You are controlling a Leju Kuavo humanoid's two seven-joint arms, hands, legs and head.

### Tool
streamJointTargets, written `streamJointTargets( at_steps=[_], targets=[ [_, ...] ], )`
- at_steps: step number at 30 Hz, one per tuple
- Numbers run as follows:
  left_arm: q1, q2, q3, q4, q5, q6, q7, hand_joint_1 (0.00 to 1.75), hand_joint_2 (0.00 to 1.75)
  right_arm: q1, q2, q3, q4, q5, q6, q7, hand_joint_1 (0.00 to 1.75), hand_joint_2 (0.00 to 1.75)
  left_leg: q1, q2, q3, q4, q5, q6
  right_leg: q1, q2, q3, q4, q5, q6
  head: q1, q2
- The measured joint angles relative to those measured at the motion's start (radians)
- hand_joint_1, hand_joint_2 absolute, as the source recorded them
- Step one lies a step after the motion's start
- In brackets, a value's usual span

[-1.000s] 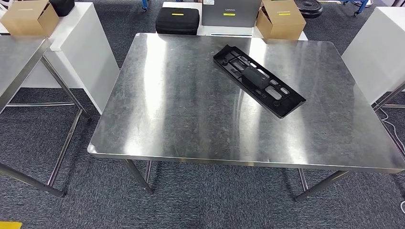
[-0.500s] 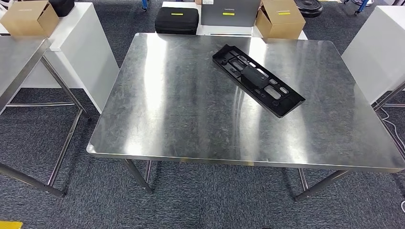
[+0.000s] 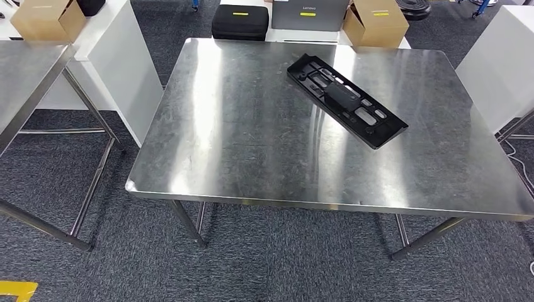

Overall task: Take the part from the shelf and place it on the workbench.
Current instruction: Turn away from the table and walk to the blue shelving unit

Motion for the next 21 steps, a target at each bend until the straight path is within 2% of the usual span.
streamJointTargets(
  at_steps=[1, 2, 3, 4, 6, 8, 9, 11, 12, 13, 14, 15, 16, 18, 19, 21],
  targets=[
    [0.0, 0.0, 0.0, 0.0, -0.001, -0.003, 0.0, 0.0, 0.0, 0.0, -0.002, 0.0, 0.0, -0.002, 0.0, -0.003, 0.0, 0.0, -0.001, -0.001, -0.006, 0.003, 0.004, -0.003, 0.001, 0.0, 0.056, -0.076, 0.017, 0.003, 0.0, 0.0],
    [0.0, 0.0, -0.001, 0.0, -0.001, -0.006, 0.0, 0.0, 0.0, -0.002, -0.003, 0.0, 0.0, -0.005, 0.0, -0.007, 0.0, 0.0, -0.001, -0.001, -0.011, 0.006, 0.006, -0.008, 0.003, 0.001, 0.11, -0.153, 0.027, 0.0, 0.0, 0.0],
    [-0.001, 0.0, -0.001, 0.0, -0.002, -0.008, 0.001, 0.0, 0.0, -0.002, -0.004, 0.0, 0.0, -0.007, 0.0, -0.01, 0.0, 0.0, -0.002, -0.001, -0.014, 0.008, 0.009, -0.013, 0.008, 0.004, 0.149, -0.208, 0.037, -0.006, -0.001, 0.0],
    [-0.001, 0.0, -0.002, 0.0, -0.004, -0.011, 0.001, 0.0, 0.0, -0.003, -0.004, 0.0, 0.0, -0.01, 0.0, -0.013, 0.0, 0.0, -0.002, -0.001, -0.016, 0.012, 0.012, -0.018, 0.014, 0.006, 0.168, -0.242, 0.04, -0.014, -0.001, 0.0],
    [-0.001, 0.001, -0.003, 0.0, -0.006, -0.014, 0.002, 0.0, 0.0, -0.002, -0.005, 0.0, 0.0, -0.013, 0.0, -0.015, 0.0, 0.0, -0.003, -0.001, -0.019, 0.015, 0.016, -0.031, 0.021, 0.009, 0.161, -0.249, 0.044, -0.035, -0.001, 0.0],
    [-0.001, 0.003, -0.003, 0.0, -0.009, -0.015, 0.003, 0.0, 0.0, -0.002, -0.003, -0.001, 0.001, -0.015, 0.0, -0.015, 0.0, 0.0, 0.0, -0.002, -0.029, 0.03, 0.001, -0.042, 0.012, 0.006, 0.15, -0.253, 0.051, -0.058, -0.002, 0.0],
    [-0.001, 0.004, -0.004, 0.0, -0.009, -0.016, 0.003, 0.0, 0.0, -0.002, -0.002, -0.001, 0.001, -0.015, 0.0, -0.016, 0.0, 0.0, 0.002, -0.002, -0.041, 0.058, -0.028, -0.048, 0.007, 0.004, 0.144, -0.255, 0.058, -0.07, -0.003, 0.0],
    [0.0, 0.006, -0.004, 0.0, -0.01, -0.017, 0.003, 0.0, 0.0, 0.0, 0.0, -0.001, 0.001, -0.014, 0.0, -0.016, 0.0, 0.0, 0.01, -0.001, -0.082, 0.168, -0.116, -0.06, 0.008, 0.0, 0.132, -0.254, 0.073, -0.085, -0.006, 0.0],
    [0.0, 0.006, -0.004, 0.0, -0.011, -0.017, 0.003, 0.0, 0.0, 0.001, 0.0, -0.001, 0.001, -0.014, 0.0, -0.016, 0.0, 0.0, 0.014, -0.001, -0.103, 0.234, -0.154, -0.066, 0.009, -0.002, 0.125, -0.253, 0.08, -0.086, -0.006, 0.0],
    [0.0, 0.007, -0.004, 0.0, -0.011, -0.018, 0.003, 0.0, 0.0, 0.003, 0.0, -0.001, 0.001, -0.014, 0.0, -0.016, 0.0, 0.0, 0.017, -0.001, -0.116, 0.281, -0.171, -0.071, 0.011, -0.003, 0.119, -0.251, 0.085, -0.085, -0.006, 0.0],
    [0.001, 0.007, -0.005, 0.0, -0.012, -0.019, 0.003, 0.0, 0.0, 0.005, 0.0, -0.001, 0.001, -0.014, 0.0, -0.016, 0.0, 0.0, 0.021, -0.001, -0.112, 0.295, -0.169, -0.074, 0.011, -0.003, 0.112, -0.249, 0.089, -0.082, -0.006, 0.0],
    [0.001, 0.008, -0.005, 0.0, -0.013, -0.019, 0.003, 0.0, 0.0, 0.006, 0.001, -0.001, 0.001, -0.014, 0.0, -0.016, 0.0, 0.0, 0.025, 0.0, -0.087, 0.268, -0.147, -0.076, 0.011, -0.004, 0.106, -0.246, 0.091, -0.08, -0.006, 0.0],
    [0.001, 0.008, -0.005, 0.0, -0.014, -0.019, 0.003, 0.0, 0.0, 0.007, 0.001, -0.001, 0.001, -0.014, 0.0, -0.016, 0.0, 0.0, 0.028, 0.0, -0.045, 0.206, -0.116, -0.077, 0.011, -0.004, 0.102, -0.242, 0.093, -0.077, -0.006, 0.0],
    [0.0, 0.009, -0.007, 0.0, -0.021, -0.017, 0.004, 0.0, 0.0, 0.007, 0.002, -0.001, 0.001, -0.015, 0.0, -0.017, 0.0, 0.0, 0.03, 0.0, 0.042, 0.067, -0.073, -0.072, 0.013, -0.004, 0.097, -0.237, 0.097, -0.071, -0.006, 0.0],
    [0.0, 0.009, -0.011, 0.0, -0.026, -0.015, 0.005, 0.0, 0.0, 0.006, 0.003, -0.001, 0.001, -0.016, 0.0, -0.017, 0.0, 0.0, 0.028, -0.001, 0.065, 0.028, -0.065, -0.067, 0.014, -0.004, 0.096, -0.236, 0.1, -0.066, -0.006, 0.0],
    [-0.001, 0.009, -0.021, 0.0, -0.036, -0.006, 0.01, 0.0, 0.0, 0.006, 0.003, -0.002, 0.001, -0.018, -0.002, -0.017, 0.0, 0.0, 0.021, -0.001, 0.066, 0.013, -0.06, -0.055, 0.017, -0.004, 0.093, -0.238, 0.109, -0.051, -0.006, 0.0]
  ],
)
